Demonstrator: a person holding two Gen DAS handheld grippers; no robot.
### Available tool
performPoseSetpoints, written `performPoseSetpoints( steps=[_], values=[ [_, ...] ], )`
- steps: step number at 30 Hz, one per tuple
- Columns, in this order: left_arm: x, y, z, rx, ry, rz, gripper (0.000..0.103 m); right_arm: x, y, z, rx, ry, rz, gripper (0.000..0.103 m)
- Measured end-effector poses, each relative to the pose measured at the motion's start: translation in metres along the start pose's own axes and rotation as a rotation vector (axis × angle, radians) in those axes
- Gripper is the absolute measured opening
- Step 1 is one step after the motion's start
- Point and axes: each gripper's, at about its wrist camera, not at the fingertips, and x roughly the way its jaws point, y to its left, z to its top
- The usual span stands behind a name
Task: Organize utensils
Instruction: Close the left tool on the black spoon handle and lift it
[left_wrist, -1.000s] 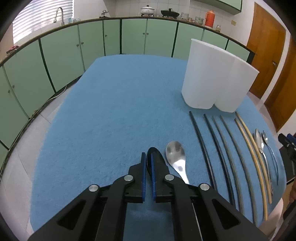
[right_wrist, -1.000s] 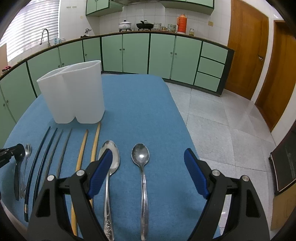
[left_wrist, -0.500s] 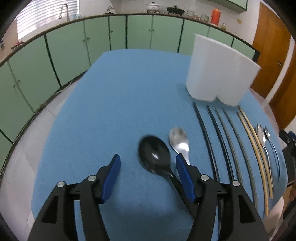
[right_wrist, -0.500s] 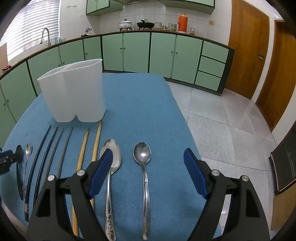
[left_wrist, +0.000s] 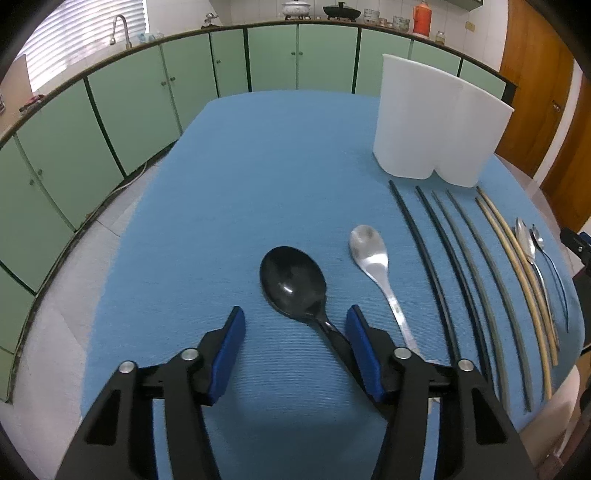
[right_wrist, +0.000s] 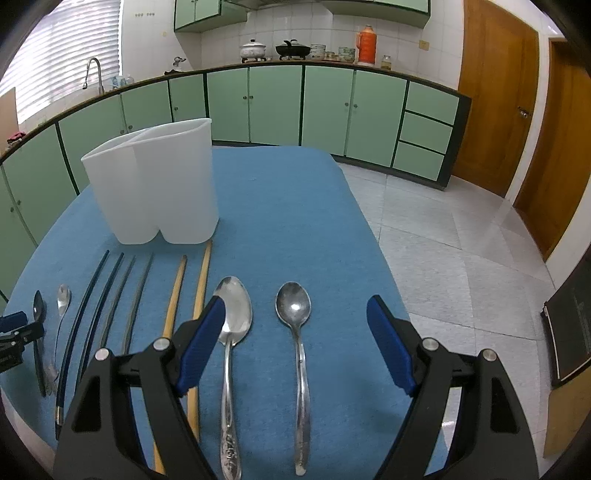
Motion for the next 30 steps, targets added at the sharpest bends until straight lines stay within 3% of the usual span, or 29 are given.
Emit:
performPoseSetpoints(
  steps=[10, 16, 19, 21, 22, 30],
  values=[
    [0.015, 0.023, 0.026, -0.126, 0.044, -0.041, 0.064, -0.001, 0.001, -0.001, 0.004, 0.000, 0.000, 0.077],
    [0.025, 0.023, 0.036, -0.149, 0.057, 0.006, 0.063, 0.003, -0.001, -0.001, 0.009, 0.008, 0.004, 0.077],
    [0.027, 0.022, 0.039, -0.166, 0.064, 0.020, 0.056, 0.005, -0.002, -0.002, 0.014, 0.013, 0.004, 0.077],
    [0.025, 0.023, 0.040, -0.178, 0.066, 0.017, 0.039, 0.007, -0.002, -0.002, 0.015, 0.015, 0.005, 0.077],
    [0.024, 0.021, 0.041, -0.181, 0.067, 0.010, 0.036, 0.007, -0.002, -0.002, 0.015, 0.015, 0.005, 0.077],
    [0.008, 0.005, 0.033, -0.135, 0.017, -0.073, 0.034, 0.005, -0.007, -0.002, 0.010, 0.006, -0.002, 0.077]
  ],
)
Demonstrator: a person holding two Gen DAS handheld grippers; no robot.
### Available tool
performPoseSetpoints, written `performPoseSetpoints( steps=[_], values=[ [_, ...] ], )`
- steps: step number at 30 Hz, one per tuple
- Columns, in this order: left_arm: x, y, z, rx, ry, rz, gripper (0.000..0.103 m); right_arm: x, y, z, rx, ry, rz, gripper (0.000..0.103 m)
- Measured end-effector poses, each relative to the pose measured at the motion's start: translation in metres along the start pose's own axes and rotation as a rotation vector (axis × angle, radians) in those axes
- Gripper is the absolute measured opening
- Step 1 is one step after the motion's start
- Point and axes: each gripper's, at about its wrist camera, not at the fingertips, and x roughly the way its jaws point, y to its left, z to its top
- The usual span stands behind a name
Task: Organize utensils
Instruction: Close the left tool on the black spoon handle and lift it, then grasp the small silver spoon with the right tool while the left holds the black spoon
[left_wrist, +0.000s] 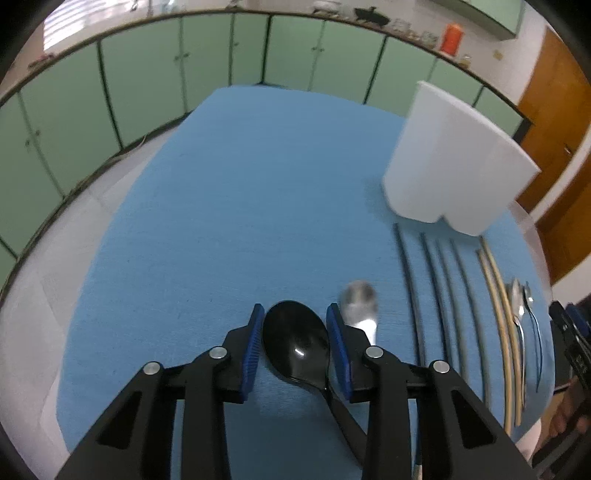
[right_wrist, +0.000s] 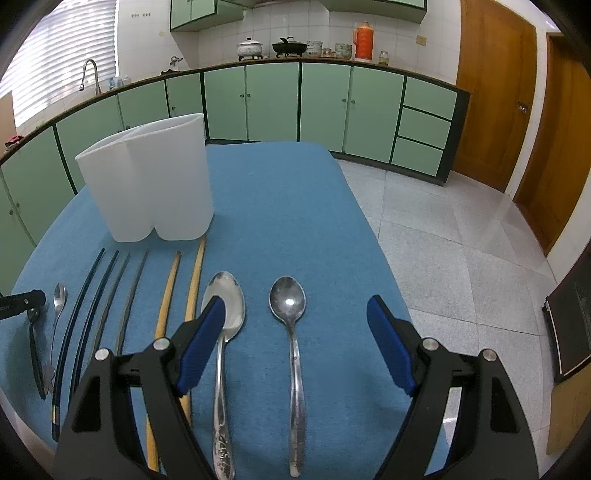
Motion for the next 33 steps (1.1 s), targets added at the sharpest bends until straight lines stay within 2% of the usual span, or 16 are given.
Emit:
performPoseSetpoints(
  steps=[3, 4, 9, 17, 25, 29, 31, 33],
  values=[
    [-0.011, -0.009, -0.001, 0.050, -0.052, 0.003, 0.034, 0.000, -0.004, 0.000, -0.009, -0.004, -0.004, 0.076],
    [-0.015, -0.012, -0.002, 0.069, -0.070, 0.007, 0.034, 0.001, -0.006, 0.000, -0.010, -0.004, -0.005, 0.071],
    [-0.024, -0.019, -0.003, 0.123, -0.119, 0.007, 0.034, 0.013, -0.013, 0.003, -0.017, 0.026, -0.009, 0.060],
    [-0.023, -0.018, 0.003, 0.135, -0.129, -0.007, 0.034, 0.035, -0.004, 0.008, -0.041, 0.089, 0.044, 0.056],
    [-0.018, -0.024, 0.005, 0.156, -0.138, -0.018, 0.034, 0.061, -0.003, 0.006, -0.036, 0.167, 0.059, 0.041],
    [-0.017, -0.028, 0.006, 0.168, -0.142, -0.024, 0.034, 0.063, -0.002, 0.007, -0.035, 0.169, 0.077, 0.036],
    [-0.018, -0.029, 0.006, 0.172, -0.148, -0.029, 0.034, 0.064, -0.001, 0.007, -0.037, 0.174, 0.088, 0.027],
    [-0.019, -0.031, 0.005, 0.177, -0.154, -0.032, 0.034, 0.063, -0.003, 0.008, -0.043, 0.178, 0.091, 0.027]
  ],
)
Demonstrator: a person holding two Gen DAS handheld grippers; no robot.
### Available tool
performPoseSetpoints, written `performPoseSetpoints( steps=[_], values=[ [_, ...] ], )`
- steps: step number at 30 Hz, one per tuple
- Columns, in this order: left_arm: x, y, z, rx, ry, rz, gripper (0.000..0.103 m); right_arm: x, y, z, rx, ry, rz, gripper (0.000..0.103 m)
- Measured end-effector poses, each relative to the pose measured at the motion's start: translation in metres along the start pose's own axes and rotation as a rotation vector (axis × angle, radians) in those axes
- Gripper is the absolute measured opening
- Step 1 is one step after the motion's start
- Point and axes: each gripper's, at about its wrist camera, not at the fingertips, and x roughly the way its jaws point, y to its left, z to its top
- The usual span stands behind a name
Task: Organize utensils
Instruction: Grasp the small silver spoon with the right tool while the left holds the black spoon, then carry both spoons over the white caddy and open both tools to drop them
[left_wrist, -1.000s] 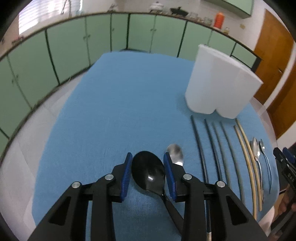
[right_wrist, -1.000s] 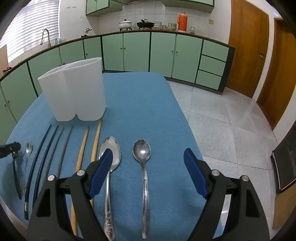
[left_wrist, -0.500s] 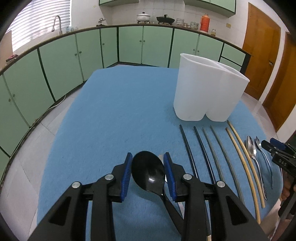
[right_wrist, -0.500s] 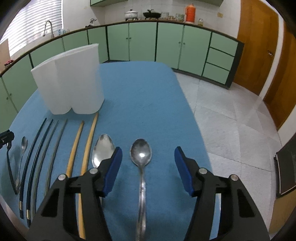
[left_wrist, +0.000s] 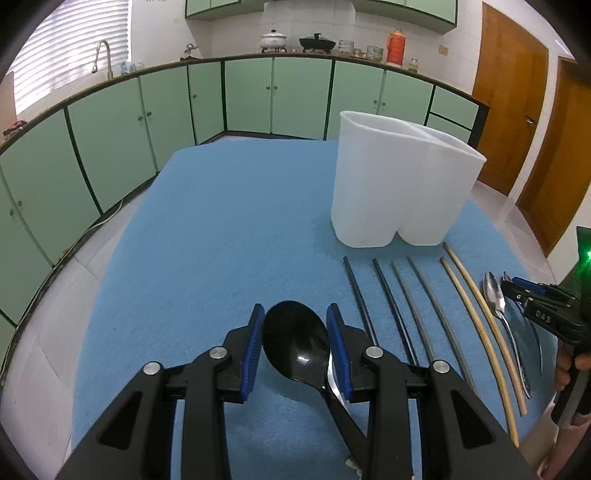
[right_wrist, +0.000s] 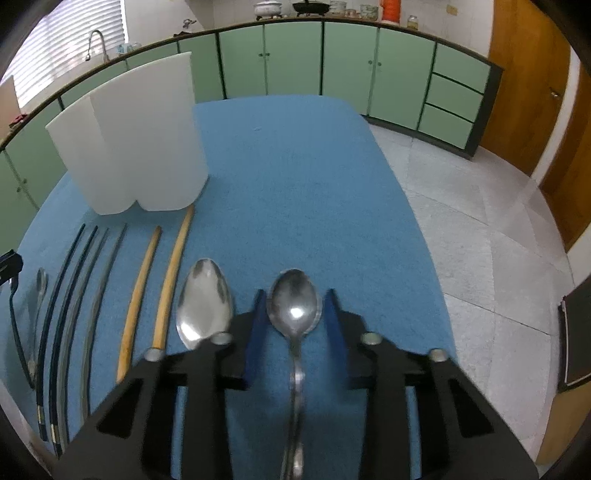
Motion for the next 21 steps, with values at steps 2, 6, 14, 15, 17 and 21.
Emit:
performPoseSetpoints(
  steps=[2, 6, 14, 15, 17, 21],
  values=[
    [-0.003, -0.001, 0.000, 0.004, -0.010, -0.002, 0.034, -0.003, -0.002, -0.001, 0.011, -0.006, 0.011, 0.027],
    [-0.012, -0.002, -0.002, 0.010, -0.042, -0.005, 0.034, -0.019, -0.004, -0.003, 0.033, -0.062, 0.049, 0.027],
    [-0.042, -0.004, 0.001, 0.006, -0.152, -0.017, 0.034, -0.073, -0.004, -0.003, 0.028, -0.257, 0.090, 0.027],
    [-0.044, -0.004, 0.001, 0.006, -0.163, -0.019, 0.034, -0.076, -0.005, -0.001, 0.027, -0.270, 0.093, 0.027],
    [-0.050, -0.004, 0.002, 0.008, -0.190, -0.018, 0.034, -0.083, -0.006, 0.001, 0.023, -0.298, 0.097, 0.027],
    [-0.058, -0.003, 0.005, 0.004, -0.226, -0.017, 0.034, -0.094, -0.006, 0.005, 0.035, -0.334, 0.126, 0.027]
  ],
)
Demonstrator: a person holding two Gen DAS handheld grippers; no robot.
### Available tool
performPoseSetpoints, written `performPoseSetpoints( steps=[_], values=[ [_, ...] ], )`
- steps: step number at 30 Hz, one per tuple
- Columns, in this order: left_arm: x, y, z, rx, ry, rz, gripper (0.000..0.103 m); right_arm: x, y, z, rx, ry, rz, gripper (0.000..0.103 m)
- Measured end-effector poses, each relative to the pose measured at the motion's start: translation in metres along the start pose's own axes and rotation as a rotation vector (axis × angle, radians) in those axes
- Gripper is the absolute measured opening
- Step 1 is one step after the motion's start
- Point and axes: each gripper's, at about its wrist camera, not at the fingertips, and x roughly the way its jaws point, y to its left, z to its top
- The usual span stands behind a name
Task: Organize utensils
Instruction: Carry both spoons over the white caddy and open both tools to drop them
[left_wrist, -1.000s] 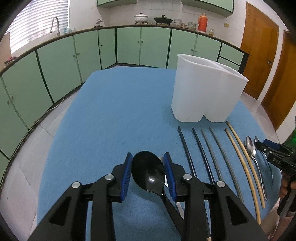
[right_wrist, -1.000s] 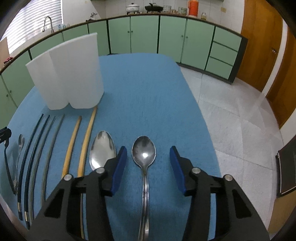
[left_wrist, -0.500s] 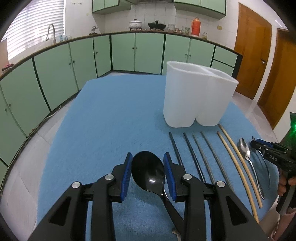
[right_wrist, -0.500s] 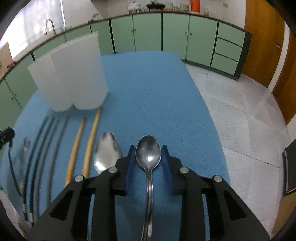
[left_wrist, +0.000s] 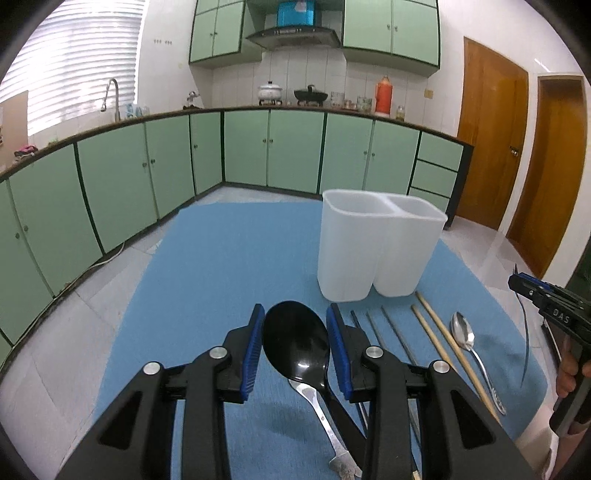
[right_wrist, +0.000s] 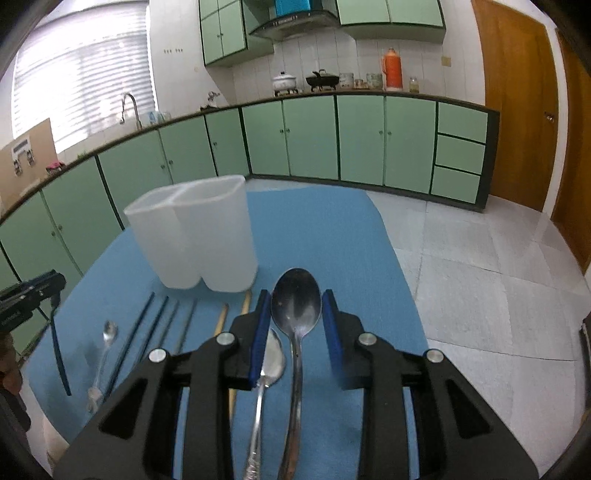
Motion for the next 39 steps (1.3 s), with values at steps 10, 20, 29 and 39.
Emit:
performPoseSetpoints(
  steps=[10, 20, 29, 39],
  values=[
    [-0.008, 0.000, 0.039, 0.018, -0.129, 0.039, 0.034, -0.008, 0.012, 0.045, -0.023, -0.154, 0.012, 0.027],
    [0.002, -0.023, 0.119, 0.088, -0.359, 0.085, 0.034, 0.015, 0.033, 0.126, -0.045, -0.372, 0.033, 0.027],
    [0.068, -0.049, 0.153, 0.130, -0.431, 0.131, 0.034, 0.072, 0.050, 0.158, -0.064, -0.440, 0.060, 0.027],
    [0.108, -0.055, 0.133, 0.176, -0.382, 0.098, 0.034, 0.113, 0.054, 0.139, -0.071, -0.343, 0.102, 0.027]
  ],
)
